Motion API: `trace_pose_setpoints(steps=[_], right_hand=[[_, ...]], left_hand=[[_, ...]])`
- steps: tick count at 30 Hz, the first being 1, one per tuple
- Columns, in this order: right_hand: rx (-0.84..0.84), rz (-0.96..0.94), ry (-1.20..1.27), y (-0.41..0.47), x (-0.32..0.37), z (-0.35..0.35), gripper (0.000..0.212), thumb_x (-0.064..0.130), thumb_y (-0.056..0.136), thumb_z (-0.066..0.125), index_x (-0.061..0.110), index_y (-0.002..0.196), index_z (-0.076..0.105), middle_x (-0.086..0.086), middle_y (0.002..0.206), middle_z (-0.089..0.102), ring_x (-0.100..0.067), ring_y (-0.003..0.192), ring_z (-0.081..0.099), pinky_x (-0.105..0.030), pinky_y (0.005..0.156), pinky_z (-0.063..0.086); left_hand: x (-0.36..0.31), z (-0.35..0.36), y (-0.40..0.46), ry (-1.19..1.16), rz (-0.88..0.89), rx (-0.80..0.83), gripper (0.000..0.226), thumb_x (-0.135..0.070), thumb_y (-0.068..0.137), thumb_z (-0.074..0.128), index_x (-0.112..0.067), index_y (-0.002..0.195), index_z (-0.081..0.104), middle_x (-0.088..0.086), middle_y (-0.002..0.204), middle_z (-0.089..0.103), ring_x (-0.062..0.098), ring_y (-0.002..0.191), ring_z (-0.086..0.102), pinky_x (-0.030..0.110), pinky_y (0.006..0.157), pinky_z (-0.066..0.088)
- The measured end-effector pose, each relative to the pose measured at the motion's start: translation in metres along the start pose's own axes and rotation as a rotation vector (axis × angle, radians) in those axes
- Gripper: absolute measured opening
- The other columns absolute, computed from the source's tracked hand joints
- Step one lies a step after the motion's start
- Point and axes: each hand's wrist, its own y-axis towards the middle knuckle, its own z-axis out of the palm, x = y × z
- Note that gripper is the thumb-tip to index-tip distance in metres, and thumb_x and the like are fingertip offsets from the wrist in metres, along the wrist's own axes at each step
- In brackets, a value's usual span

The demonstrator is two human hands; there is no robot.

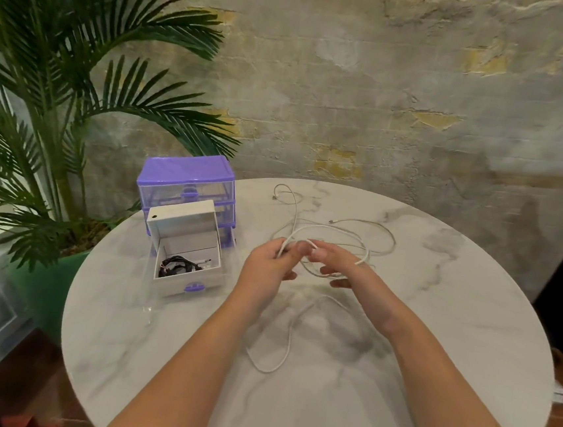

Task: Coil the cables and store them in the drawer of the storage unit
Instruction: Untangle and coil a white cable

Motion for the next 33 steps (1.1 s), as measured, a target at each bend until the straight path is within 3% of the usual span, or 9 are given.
trace_pose_setpoints(steps=[5,11,13,16,18,20,23,29,33], right_hand=[[-0.145,0.017,-0.495,0.012,-0.031,-0.006,0.035,0.024,0.087,0.065,0.039,0.119,0.064,0.013,0.111,0.058,-0.010,0.114,0.048,-0.028,0.098,0.041],[-0.261,0.087,-0.897,0.014,-0.038,-0.012,0.024,0.025,0.093,0.054,0.040,0.106,0.068,0.012,0.116,0.056,-0.014,0.116,0.040,-0.030,0.088,0.036],[-0.295,0.041,-0.744,0.014,-0.035,-0.009,0.033,0.012,0.090,0.050,0.038,0.099,0.069,0.014,0.107,0.059,-0.010,0.104,0.049,-0.026,0.081,0.037],[-0.305,-0.103,-0.092,0.009,-0.017,-0.001,0.035,0.003,0.089,0.046,0.024,0.102,0.071,0.008,0.096,0.070,-0.004,0.080,0.059,-0.023,0.075,0.043],[-0.296,-0.218,0.202,0.007,-0.005,0.003,0.026,0.023,0.090,0.049,0.017,0.105,0.070,-0.004,0.095,0.073,-0.011,0.081,0.061,-0.027,0.075,0.047],[-0.327,-0.239,0.347,0.006,0.001,0.005,0.043,0.049,0.088,0.050,0.013,0.103,0.067,-0.009,0.091,0.073,-0.016,0.077,0.062,-0.029,0.069,0.049],[-0.461,-0.143,0.366,0.007,0.004,0.004,0.037,0.042,0.095,0.054,0.006,0.096,0.065,-0.010,0.083,0.072,-0.018,0.070,0.060,-0.028,0.063,0.048],[-0.595,-0.100,0.537,0.011,-0.003,-0.005,0.023,0.014,0.101,0.044,0.009,0.105,0.065,-0.006,0.079,0.070,-0.019,0.073,0.059,-0.029,0.070,0.050],[-0.630,0.007,0.646,0.014,-0.007,-0.011,0.033,0.005,0.099,0.037,0.009,0.115,0.066,0.003,0.057,0.035,-0.011,0.047,0.036,-0.022,0.050,0.035]], left_hand=[[-0.008,-0.013,0.005,-0.364,-0.103,-0.137,0.020,-0.033,0.093,0.058,-0.013,0.091,0.065,-0.009,0.050,0.029,0.006,0.048,0.032,0.020,0.063,0.045],[-0.012,-0.022,0.005,-0.538,-0.074,-0.117,0.030,-0.039,0.086,0.059,-0.011,0.095,0.063,-0.008,0.049,0.026,0.005,0.045,0.031,0.019,0.058,0.045],[-0.011,-0.020,0.003,-0.431,-0.073,-0.074,0.031,-0.042,0.080,0.063,-0.013,0.092,0.066,-0.007,0.050,0.027,0.007,0.047,0.031,0.020,0.059,0.044],[-0.007,-0.012,0.002,-0.072,-0.014,-0.088,0.021,-0.035,0.083,0.069,-0.014,0.086,0.072,-0.013,0.048,0.043,0.004,0.051,0.040,0.021,0.061,0.045],[-0.001,-0.008,0.003,0.149,0.062,-0.124,0.016,-0.032,0.082,0.073,-0.016,0.079,0.073,-0.014,0.052,0.054,0.001,0.052,0.045,0.021,0.060,0.043],[0.003,-0.005,0.002,0.242,0.102,-0.117,0.017,-0.030,0.081,0.076,-0.016,0.072,0.071,-0.016,0.048,0.052,-0.002,0.048,0.041,0.016,0.054,0.036],[0.006,-0.003,0.002,0.312,0.112,-0.094,0.015,-0.027,0.078,0.078,-0.013,0.074,0.073,-0.015,0.047,0.050,-0.001,0.048,0.039,0.015,0.053,0.033],[-0.007,-0.012,0.001,0.088,0.005,-0.049,0.014,-0.033,0.082,0.074,-0.022,0.091,0.074,-0.017,0.051,0.049,0.003,0.055,0.044,0.020,0.066,0.044],[-0.012,-0.022,0.006,-0.527,-0.173,0.015,0.035,-0.029,0.098,0.047,-0.016,0.068,0.060,-0.007,0.054,0.029,0.006,0.043,0.029,0.023,0.059,0.042]])
